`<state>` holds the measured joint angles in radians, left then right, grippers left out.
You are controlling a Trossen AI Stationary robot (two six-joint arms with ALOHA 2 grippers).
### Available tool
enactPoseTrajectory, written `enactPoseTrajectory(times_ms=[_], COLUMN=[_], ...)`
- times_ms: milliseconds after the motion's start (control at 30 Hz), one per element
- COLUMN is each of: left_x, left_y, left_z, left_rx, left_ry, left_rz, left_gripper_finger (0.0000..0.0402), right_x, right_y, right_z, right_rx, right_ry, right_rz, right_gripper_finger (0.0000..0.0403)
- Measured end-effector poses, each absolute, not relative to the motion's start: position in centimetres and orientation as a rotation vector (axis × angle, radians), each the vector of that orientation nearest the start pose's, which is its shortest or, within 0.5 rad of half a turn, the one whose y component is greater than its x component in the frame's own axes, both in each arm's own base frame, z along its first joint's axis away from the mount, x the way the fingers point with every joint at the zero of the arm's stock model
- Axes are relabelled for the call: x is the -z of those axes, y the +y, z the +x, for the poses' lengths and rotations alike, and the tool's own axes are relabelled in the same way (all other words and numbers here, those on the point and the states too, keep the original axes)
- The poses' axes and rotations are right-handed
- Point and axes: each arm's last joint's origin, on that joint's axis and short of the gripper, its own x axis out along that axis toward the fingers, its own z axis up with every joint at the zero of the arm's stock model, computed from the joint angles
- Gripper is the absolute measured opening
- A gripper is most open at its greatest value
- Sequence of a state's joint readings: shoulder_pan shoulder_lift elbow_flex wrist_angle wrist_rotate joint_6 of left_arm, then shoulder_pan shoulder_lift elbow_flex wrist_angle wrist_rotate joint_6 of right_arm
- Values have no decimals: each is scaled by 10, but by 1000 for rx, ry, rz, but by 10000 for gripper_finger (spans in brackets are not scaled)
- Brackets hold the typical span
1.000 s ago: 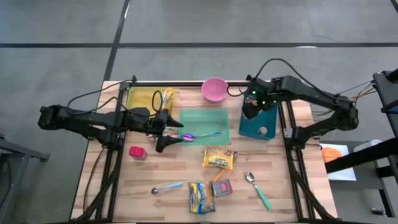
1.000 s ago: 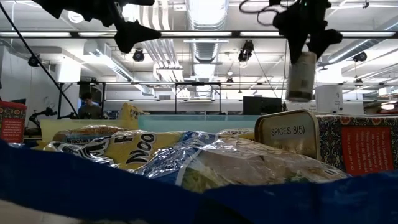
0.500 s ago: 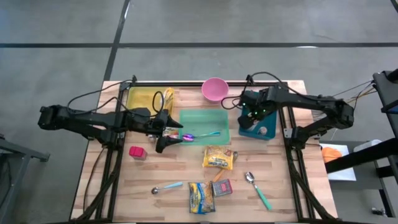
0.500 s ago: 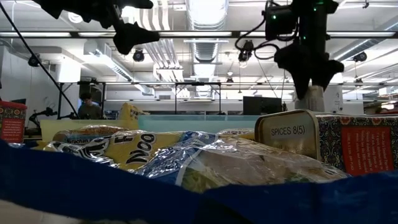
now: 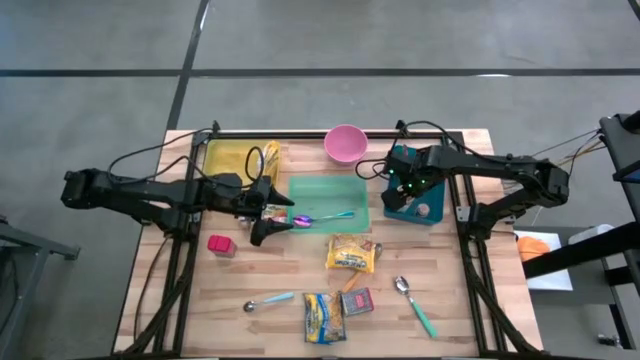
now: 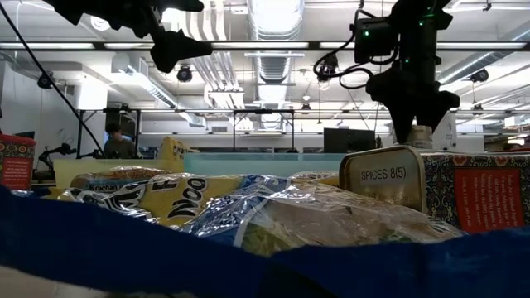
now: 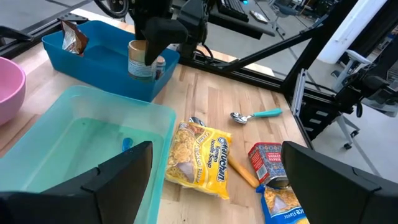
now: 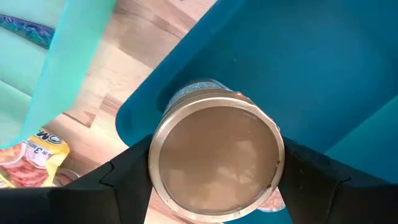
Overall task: Pick & Place Food Item
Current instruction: Put the gold seasoning bottle into the blue bin
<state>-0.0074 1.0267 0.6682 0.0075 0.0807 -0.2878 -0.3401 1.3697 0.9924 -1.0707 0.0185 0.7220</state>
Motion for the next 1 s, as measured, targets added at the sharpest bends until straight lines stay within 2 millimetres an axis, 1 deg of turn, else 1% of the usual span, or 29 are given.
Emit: enactPoseTrajectory(times_ms=[167,333,467,600,800,1000], left_x=[-266,-266,-266,-266,-266,-266], left_y=[-4,-4,-4,-4,-4,-4], left_z=[224,224,224,224,224,224], left_rx=[36,35,35,35,35,35], left_ry=[363,365,366,365,367,368], left_rz=[-298,-298,-298,-298,-298,-298], left_gripper_finger=[360,360,360,360,360,360], right_x=[-231,-228,-223,-219,-220,-229], right_y=[-77,-76,-76,-76,-76,-78], right_z=[216,215,215,215,215,218], right_rx=[801,800,803,801,803,780], right_ry=[1280,1287,1277,1269,1267,1259], right_rz=[811,810,806,805,808,781], right_gripper_finger=[270,324,347,351,353,354])
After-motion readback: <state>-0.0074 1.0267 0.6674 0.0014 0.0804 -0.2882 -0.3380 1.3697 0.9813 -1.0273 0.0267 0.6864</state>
